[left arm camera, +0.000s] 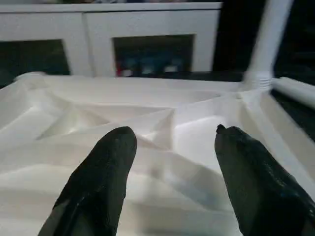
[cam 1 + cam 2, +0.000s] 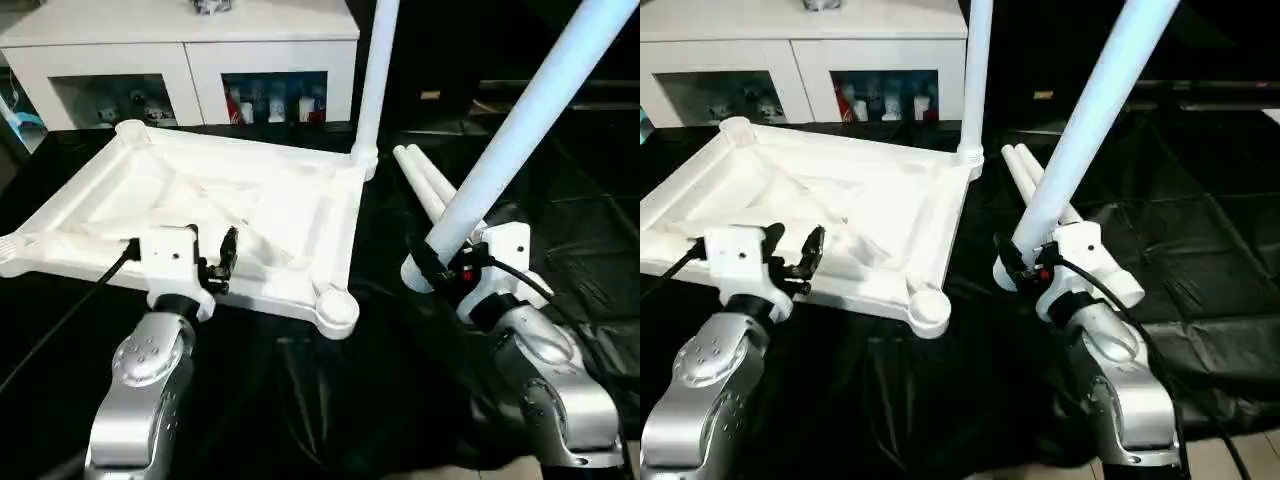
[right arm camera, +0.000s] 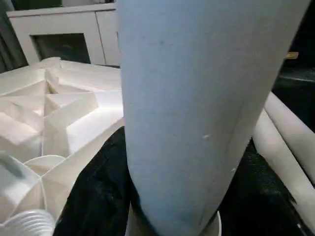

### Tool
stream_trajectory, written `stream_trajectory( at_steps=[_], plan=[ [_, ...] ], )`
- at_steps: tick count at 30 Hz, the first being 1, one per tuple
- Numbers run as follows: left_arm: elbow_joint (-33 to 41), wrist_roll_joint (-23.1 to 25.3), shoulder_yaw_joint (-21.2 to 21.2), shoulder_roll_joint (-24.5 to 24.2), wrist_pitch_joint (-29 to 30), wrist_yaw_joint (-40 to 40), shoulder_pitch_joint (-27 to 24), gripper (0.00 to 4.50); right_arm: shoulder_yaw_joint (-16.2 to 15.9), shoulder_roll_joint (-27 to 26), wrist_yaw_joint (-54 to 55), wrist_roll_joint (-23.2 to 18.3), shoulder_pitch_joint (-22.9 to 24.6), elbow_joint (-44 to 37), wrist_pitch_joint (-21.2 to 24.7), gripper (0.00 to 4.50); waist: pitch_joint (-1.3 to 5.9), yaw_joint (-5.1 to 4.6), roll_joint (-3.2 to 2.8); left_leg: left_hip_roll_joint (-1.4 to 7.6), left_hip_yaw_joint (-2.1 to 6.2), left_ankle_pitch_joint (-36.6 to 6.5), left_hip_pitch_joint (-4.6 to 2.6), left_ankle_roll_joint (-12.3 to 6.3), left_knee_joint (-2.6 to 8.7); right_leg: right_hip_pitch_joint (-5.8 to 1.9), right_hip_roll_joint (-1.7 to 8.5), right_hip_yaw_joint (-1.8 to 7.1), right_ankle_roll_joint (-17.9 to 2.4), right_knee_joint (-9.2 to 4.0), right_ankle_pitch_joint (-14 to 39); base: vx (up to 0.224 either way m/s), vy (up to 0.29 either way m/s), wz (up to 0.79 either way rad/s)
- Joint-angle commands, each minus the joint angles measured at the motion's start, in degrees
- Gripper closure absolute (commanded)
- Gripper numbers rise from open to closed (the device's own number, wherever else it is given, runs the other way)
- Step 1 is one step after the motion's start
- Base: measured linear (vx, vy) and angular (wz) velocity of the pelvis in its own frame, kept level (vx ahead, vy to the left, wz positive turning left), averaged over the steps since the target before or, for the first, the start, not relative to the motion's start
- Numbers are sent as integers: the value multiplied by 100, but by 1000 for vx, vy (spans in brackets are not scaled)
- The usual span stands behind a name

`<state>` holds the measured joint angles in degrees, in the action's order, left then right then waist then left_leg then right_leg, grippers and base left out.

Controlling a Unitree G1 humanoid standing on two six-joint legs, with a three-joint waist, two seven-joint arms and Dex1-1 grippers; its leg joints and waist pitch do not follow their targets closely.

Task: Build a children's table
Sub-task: Move to table

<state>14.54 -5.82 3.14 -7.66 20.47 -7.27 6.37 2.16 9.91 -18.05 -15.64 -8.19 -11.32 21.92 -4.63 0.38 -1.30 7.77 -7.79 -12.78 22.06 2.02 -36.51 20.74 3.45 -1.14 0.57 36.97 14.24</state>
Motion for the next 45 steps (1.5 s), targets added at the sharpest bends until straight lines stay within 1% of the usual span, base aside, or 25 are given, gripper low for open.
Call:
stream_trajectory(
  at_steps=[1, 7, 13, 15, 16, 17, 18, 19, 21, 22, 23, 24, 25, 26, 27, 29, 31, 32, 33, 34, 36, 38, 42, 43, 45],
  plan=[
    [-276, -240, -240, -209, -110, -665, 220, 149, 53, 23, -56, -132, -187, 21, 42, 260, 220, -3, 3, 423, 192, -1572, -105, 38, 599, -116, 466, 261, -1052, -592, 1590, -62, -12, -4],
    [-900, -461, -473, -639, -6, -1702, 777, 116, 91, 345, -380, -125, -380, 174, 96, 260, 276, 1, -156, 416, 161, -1287, -74, 87, 607, -109, 420, 270, -1149, -495, 518, -9, 0, -1],
    [-931, -184, -126, -379, -4, -702, 740, 110, 139, 286, -173, -89, -339, 124, 112, 260, 372, 23, -105, 421, 97, -37, -31, -625, 505, -215, 445, 227, -1583, -405, -1112, 0, 0, 0],
    [-824, -132, 99, -143, 88, -199, 669, 110, 41, 224, -72, 11, -319, 172, 78, 260, 350, -45, -89, 299, 450, 138, 183, -1393, 553, -342, 404, -234, -1746, -356, -1107, 4, -12, 18],
    [-737, -76, 148, -53, 73, -33, 609, 110, -71, 193, -68, 82, -303, 176, 16, 260, 405, -65, -213, 360, 562, 227, 70, -1600, 512, -296, 330, -331, -1844, -306, -1036, 9, -23, 36],
    [-684, -8, 127, -48, 106, 12, 561, 110, -134, 156, -63, 101, -305, 182, 35, 260, 413, -189, -307, 563, 985, 500, -95, -2234, 590, -152, 49, -485, -1953, -60, -411, 45, -68, 57],
    [-637, 90, 89, -53, 106, 66, 524, 110, -172, 119, -46, 110, -314, 202, 55, 260, 381, -293, -349, 705, 1444, 937, -310, -2838, 697, 140, -116, -467, -1744, 244, 689, 13, -117, 51],
    [-609, 122, 77, -42, 116, 98, 507, 110, -187, 96, -40, 108, -322, 212, 60, 260, 339, -263, -322, 728, 1679, 866, -299, -2883, 820, 231, -152, -366, -1448, 472, 1268, 13, -117, 51],
    [-496, 102, 8, 23, 232, 110, 468, 110, -199, 29, -45, 58, -365, 262, 99, 260, 353, -212, -210, 653, 1809, 385, -273, -2666, 919, 307, -111, -181, -1460, 509, 1352, -14, -187, 65],
    [-443, 7, 1, 65, 268, 73, 469, 110, -217, 24, -69, 55, -388, 279, 79, 260, 358, -158, -85, 296, 1733, -194, -135, -2434, 904, 181, 40, 48, -1877, 203, 1047, -22, -215, 72],
    [-411, -18, -10, 67, 383, 75, 499, 110, -158, -28, -65, -48, -407, 296, 133, 260, 349, -52, 95, -146, 981, -261, -8, -1859, 242, 0, 432, 412, -2314, -625, 368, -9, -220, 66],
    [-403, -15, -14, 70, 418, 90, 514, 110, -132, -51, -51, -74, -414, 299, 145, 260, 292, 185, 224, -387, 410, -189, 225, -1180, -223, -371, 600, 527, -1199, -654, -56, -26, -184, 24],
    [-397, -13, -17, 72, 446, 101, 526, 110, -113, -68, -40, -94, -419, 302, 155, 260, 297, 229, 274, -257, 424, 13, 242, -842, -186, -377, 685, 573, -520, -686, 212, -26, -184, 24],
    [-419, 75, -58, 25, 485, 121, 566, 110, -76, -92, -28, -120, -428, 317, 155, 260, 262, 436, 294, -201, 428, -121, 385, -682, -311, -429, 848, 826, 701, -751, 520, -45, -159, 1],
    [-446, 95, -50, 19, 475, 150, 601, 110, -59, -97, -9, -104, -429, 329, 132, 260, 357, 476, 315, -182, 517, -551, 534, -731, -527, -642, 1100, 1081, 1298, -642, -165, -21, -88, 8],
    [-481, 192, -56, -11, 439, 212, 643, 110, -41, -90, 15, -75, -425, 345, 80, 260, 359, 470, 264, -130, 588, -554, 474, -405, -487, -649, 1074, 871, 598, -493, -1924, -10, -44, 4],
    [-500, 271, -80, -35, 552, 234, 672, 110, -19, -95, 33, -78, -413, 346, 59, 260, 389, 457, 150, -57, 533, -51, 244, -225, -25, -598, 584, 471, -445, -445, -2531, 0, 0, 0],
    [-519, 243, -49, -16, 506, 219, 706, 110, -5, -100, 47, -79, -388, 317, 44, 260, 461, 428, -73, 170, 509, 435, 73, -285, 311, -571, 306, 247, -706, -347, -2254, -14, 82, 6],
    [-539, 182, -6, 30, 456, 186, 762, 110, 30, -109, 85, -91, -340, 272, 33, 260, 546, 297, -325, 939, 916, 1124, -327, -829, 444, -174, 236, 59, -768, -39, -1545, -26, 118, 8],
    [-569, 150, 1, 46, 462, 171, 803, 110, 53, -114, 123, -87, -313, 248, 35, 260, 533, 177, -338, 1130, 1038, 1621, -394, -992, 495, -22, 256, 46, -848, 41, -1112, -26, 118, 8],
    [-691, 49, -4, 63, 480, 98, 897, 110, 82, -116, 171, -55, -282, 228, 9, 260, 484, 156, -418, 732, 762, 1072, -221, -1089, 428, -101, 394, 65, -1212, -130, -714, -55, 100, 4],
    [-786, 34, -48, 45, 473, 33, 954, 110, 100, -120, 196, -36, -268, 221, -14, 260, 458, 258, -219, 415, 385, 113, 0, -718, 390, -305, 618, 214, -1592, -401, -875, -69, 64, 2],
    [-867, -118, -272, -133, 348, -563, 966, 110, 99, -103, 73, -98, -280, 210, -17, 260, 355, 249, -195, 447, 201, -1238, -96, -219, 547, -200, 554, 208, -1339, -594, 1369, -77, 16, 4],
    [-911, -359, -320, -210, 297, -1028, 1000, 81, 108, -65, -18, -129, -340, 275, -22, 260, 352, 191, 0, 478, 167, -1467, -98, -116, 600, -174, 514, 201, -1164, -636, 1783, -67, 16, -2],
    [-1302, -412, -777, -654, -8, -2228, 1318, 76, 117, 83, -322, -212, -547, 517, -82, 260, 402, 242, -150, 474, 143, -1451, -160, -46, 595, -68, 522, 213, -1040, -608, 1903, -57, 10, 0]
  ],
)
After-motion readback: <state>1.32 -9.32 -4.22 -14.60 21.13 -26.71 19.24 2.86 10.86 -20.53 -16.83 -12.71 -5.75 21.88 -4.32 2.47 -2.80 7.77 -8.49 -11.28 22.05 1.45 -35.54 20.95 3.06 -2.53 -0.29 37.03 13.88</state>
